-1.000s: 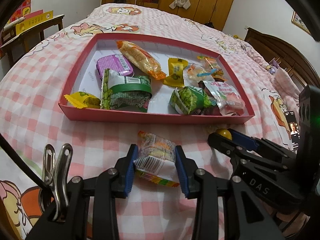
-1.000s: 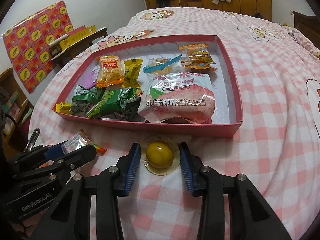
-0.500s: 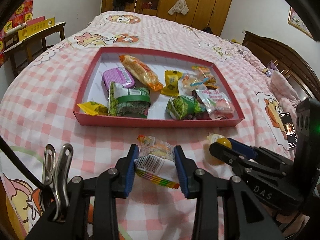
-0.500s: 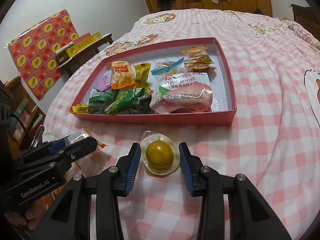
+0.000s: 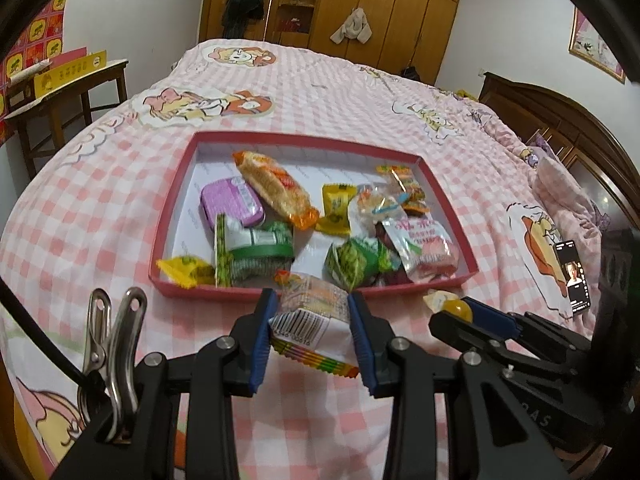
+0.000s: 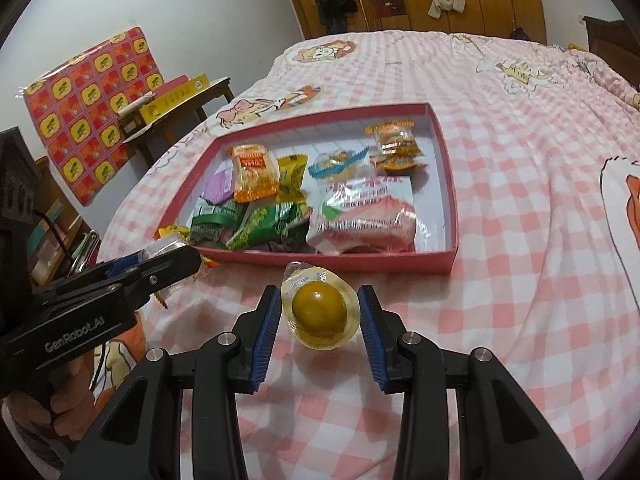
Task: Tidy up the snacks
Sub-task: 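Carry the rainbow-strip packet and yellow ball candy into the red box, opening both tools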
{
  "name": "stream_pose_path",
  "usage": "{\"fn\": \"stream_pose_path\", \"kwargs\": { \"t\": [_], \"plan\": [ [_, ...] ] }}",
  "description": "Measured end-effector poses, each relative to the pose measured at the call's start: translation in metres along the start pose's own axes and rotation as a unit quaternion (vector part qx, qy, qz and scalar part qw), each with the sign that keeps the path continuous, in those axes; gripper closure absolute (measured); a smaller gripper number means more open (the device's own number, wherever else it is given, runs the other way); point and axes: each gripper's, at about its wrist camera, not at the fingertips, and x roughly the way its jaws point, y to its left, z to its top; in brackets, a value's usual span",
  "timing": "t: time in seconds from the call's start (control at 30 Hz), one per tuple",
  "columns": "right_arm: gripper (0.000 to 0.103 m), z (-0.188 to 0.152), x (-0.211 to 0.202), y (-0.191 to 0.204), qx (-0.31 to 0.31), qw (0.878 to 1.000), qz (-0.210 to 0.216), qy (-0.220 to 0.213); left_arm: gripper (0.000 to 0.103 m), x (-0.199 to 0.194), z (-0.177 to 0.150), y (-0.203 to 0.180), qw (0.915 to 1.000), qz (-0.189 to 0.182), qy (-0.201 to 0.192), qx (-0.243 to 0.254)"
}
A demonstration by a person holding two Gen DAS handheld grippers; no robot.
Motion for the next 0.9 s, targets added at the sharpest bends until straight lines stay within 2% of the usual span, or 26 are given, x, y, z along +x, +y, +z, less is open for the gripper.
{"fn": "stream_pose_path", "kwargs": {
  "t": [0.37,0.67,0.9],
  "plan": [
    [0.063,0.022,-0.001,-0.006,-0.004,1.0,-0.006,-0.014,0.065,0.024,0.027,-0.003,1.0,-0.007,-0.002,-0.003],
    [0.062,0.044,0.006,-0.009,-0.007,1.0,-0.011,-0.024,0.065,0.045,0.035,0.003,0.9998,-0.016,0.0,-0.012],
    [0.062,0.059,0.019,-0.001,-0.02,0.999,-0.009,-0.028,0.065,0.054,0.039,-0.003,0.9999,-0.004,-0.01,0.008]
  ]
}}
